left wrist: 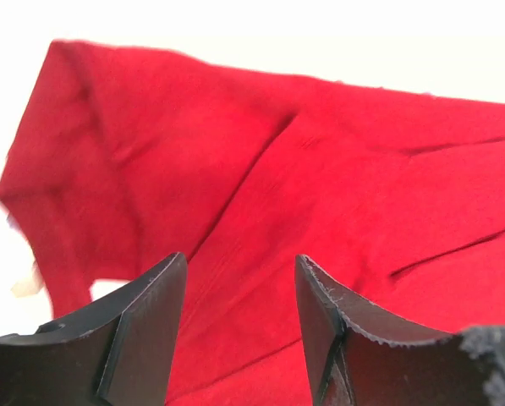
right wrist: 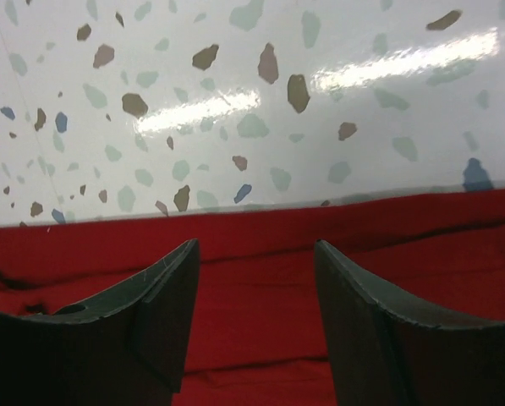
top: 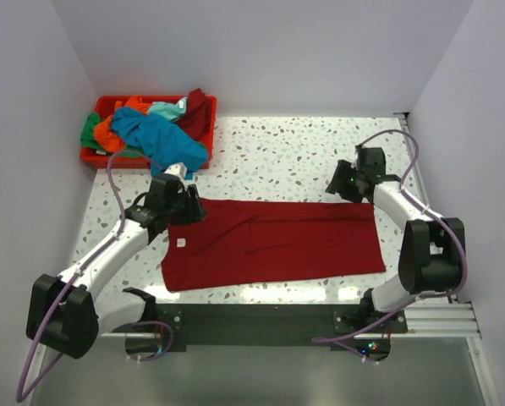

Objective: Fold and stack the t-shirts
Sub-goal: Fold the tshirt

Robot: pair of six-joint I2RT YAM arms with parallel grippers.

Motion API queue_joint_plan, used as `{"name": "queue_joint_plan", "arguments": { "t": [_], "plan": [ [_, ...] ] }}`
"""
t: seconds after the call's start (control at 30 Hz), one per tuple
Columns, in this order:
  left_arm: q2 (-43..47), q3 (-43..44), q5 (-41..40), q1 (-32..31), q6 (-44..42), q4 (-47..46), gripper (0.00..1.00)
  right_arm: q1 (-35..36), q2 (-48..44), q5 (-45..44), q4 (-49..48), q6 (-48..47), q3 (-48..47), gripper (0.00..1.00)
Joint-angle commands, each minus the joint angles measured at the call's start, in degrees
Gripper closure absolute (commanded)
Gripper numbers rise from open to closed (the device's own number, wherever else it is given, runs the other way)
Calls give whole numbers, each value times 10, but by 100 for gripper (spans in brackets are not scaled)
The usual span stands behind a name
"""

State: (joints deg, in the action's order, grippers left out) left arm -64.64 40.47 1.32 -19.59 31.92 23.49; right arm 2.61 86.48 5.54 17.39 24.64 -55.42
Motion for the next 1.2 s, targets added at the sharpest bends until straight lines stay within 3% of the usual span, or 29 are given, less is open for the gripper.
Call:
{"name": "queue_joint_plan", "arguments": {
  "t": [0.0,0.77,1.17],
  "plan": [
    [-9,40,35,-2,-1,-76,41,7,25,48,-13,-15,-23,41],
    [15,13,14,-2,-10,-63,37,10,4,41,36,-62,58,43],
    [0,-6,19,-2,-8,-91,37,10,-55,47,80,-57,97,44]
  ]
}}
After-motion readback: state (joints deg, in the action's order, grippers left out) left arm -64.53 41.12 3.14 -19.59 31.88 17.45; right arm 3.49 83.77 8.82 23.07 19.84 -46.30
